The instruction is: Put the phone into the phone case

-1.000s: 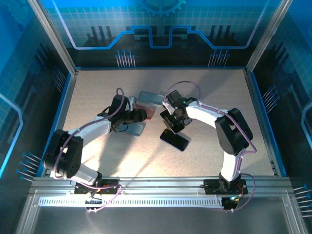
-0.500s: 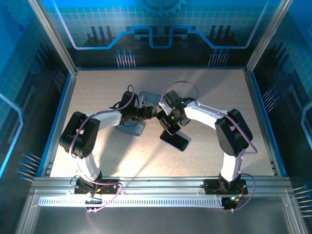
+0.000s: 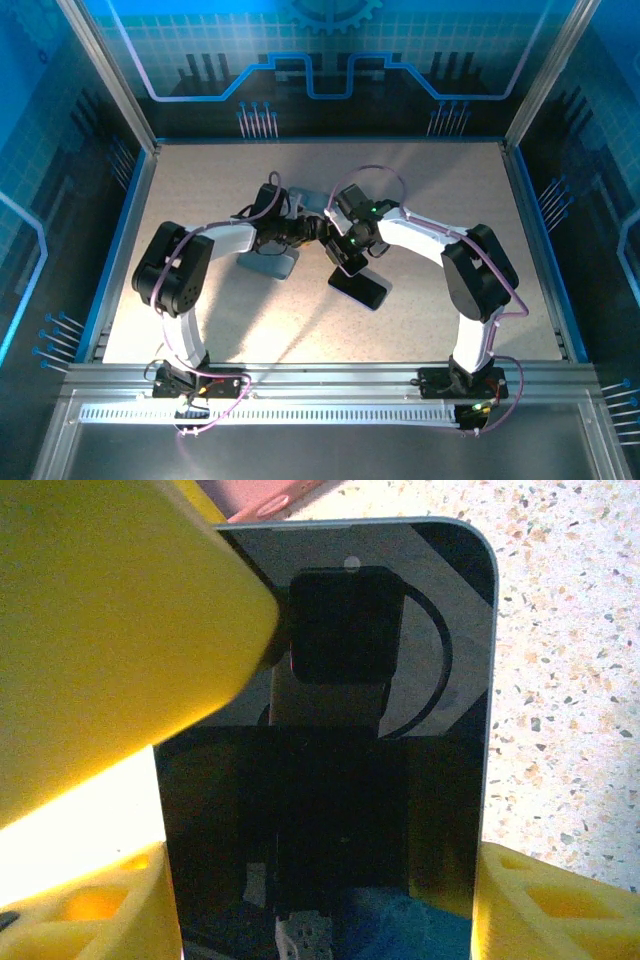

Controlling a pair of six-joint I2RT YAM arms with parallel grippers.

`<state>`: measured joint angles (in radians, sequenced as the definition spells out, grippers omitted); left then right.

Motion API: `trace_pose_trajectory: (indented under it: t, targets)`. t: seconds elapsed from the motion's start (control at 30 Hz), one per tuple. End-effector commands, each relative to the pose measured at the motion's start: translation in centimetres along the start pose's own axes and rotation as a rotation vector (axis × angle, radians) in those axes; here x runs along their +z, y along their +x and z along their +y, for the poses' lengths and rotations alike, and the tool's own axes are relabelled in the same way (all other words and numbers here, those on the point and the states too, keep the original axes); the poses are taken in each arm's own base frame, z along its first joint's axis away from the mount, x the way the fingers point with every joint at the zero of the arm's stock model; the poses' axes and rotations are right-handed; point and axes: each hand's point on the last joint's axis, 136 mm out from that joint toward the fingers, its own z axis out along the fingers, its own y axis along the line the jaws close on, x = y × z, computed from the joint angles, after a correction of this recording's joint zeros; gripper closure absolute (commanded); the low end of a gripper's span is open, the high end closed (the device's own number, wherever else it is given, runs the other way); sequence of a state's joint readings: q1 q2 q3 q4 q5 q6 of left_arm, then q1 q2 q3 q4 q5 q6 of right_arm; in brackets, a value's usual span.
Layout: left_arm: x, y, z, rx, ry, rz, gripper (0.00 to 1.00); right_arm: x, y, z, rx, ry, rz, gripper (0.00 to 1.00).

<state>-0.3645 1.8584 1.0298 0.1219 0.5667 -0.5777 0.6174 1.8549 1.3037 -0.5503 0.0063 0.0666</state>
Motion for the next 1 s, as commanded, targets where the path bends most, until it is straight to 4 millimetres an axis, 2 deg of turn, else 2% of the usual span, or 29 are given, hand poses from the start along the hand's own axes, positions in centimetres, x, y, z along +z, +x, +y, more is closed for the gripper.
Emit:
trace_pose_trajectory:
  t: [0.0, 0.3, 0.97]
  targets:
    - [0.7, -0.1, -0.9, 0.016, 0.037, 0.019, 0.45, -2.8, -2.4, 1.5, -0.021, -0.034, -0.086, 0.36]
    - [1.0, 0.4, -1.0, 0.018, 0.05, 0.042, 0.5, -3.3, -2.7, 1.7, -0.025, -0.038, -0.098, 0.36]
    - [1.3, 0.9, -1.5, 0.021, 0.075, 0.066, 0.72, -2.9, -2.6, 1.7, -0.016, -0.038, -0.095, 0.37]
